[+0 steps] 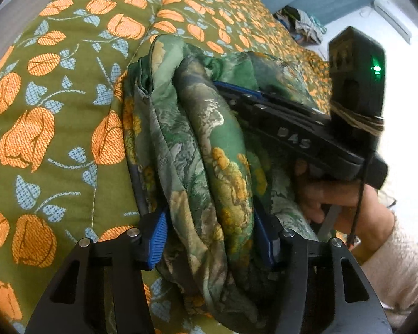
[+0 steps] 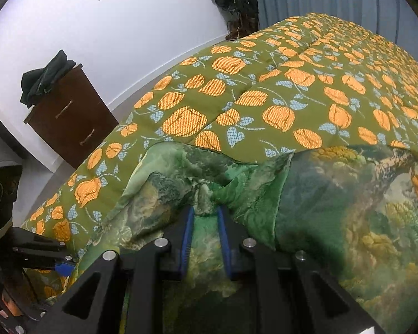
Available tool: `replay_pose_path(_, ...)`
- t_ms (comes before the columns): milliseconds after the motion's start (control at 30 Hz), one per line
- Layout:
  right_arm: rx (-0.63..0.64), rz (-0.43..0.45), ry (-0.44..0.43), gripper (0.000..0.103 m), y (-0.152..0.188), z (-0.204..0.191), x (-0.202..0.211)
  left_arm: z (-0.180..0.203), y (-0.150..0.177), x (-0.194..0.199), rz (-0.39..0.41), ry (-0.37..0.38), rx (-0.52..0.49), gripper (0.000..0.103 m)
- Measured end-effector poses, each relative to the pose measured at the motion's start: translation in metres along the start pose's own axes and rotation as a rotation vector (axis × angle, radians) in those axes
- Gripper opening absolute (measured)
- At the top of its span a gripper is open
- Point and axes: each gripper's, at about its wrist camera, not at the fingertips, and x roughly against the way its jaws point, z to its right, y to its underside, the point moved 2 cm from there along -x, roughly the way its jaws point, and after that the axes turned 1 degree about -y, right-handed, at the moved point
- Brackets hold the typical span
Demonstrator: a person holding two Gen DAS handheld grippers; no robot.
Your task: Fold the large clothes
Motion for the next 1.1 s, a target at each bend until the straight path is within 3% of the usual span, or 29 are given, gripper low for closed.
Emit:
replay_pose_path(200,-0.005,0.065,-0.061,0.021,0.002,-0.018,0.086,0.014,0.0,0.041,0.019,-0.011,-0.006,0.069)
replay_pose_path(367,0.11,0.052,-0.103,0.021,0.063,-0.063,0.135,0.01,0.009,0.056,0.029,-0.044,-0.001,0.069)
replay_pose_path(467,0.165,0.035,-0.056,0.021,0.094,-0.087,0.125,0.004,0.018,0.057,0.025,-0.064,0.012,0.069)
replay_pose_path(600,0.124,-0.011,-0.032,0.021,0.109,-0.082,0.097,-0.011,0.036,0.078,0.06,-0.112,0.034,0.069)
replay_pose_path(700,0.116,0.054,-0.021,0.021,0.103,-0.083,0.117,-0.027,0.04,0.1,0.134,-0.048,0.105,0.082)
replay_pose_path(800,0.158,0.031,0.006,0.022,0.101,-0.088,0.115,-0.032,0.032,0.107,0.187,0.071,0.159,0.086)
replay_pose_path(900,0.191,0.025,0.042,0.022,0.103,-0.093,0.109,-0.024,0.018,0.091,0.158,0.142,0.159,0.091)
replay_pose_path(1100,0.205,0.037,0.071,0.022,0.113,-0.095,0.107,0.0,0.0,0.048,0.059,0.123,0.101,0.091)
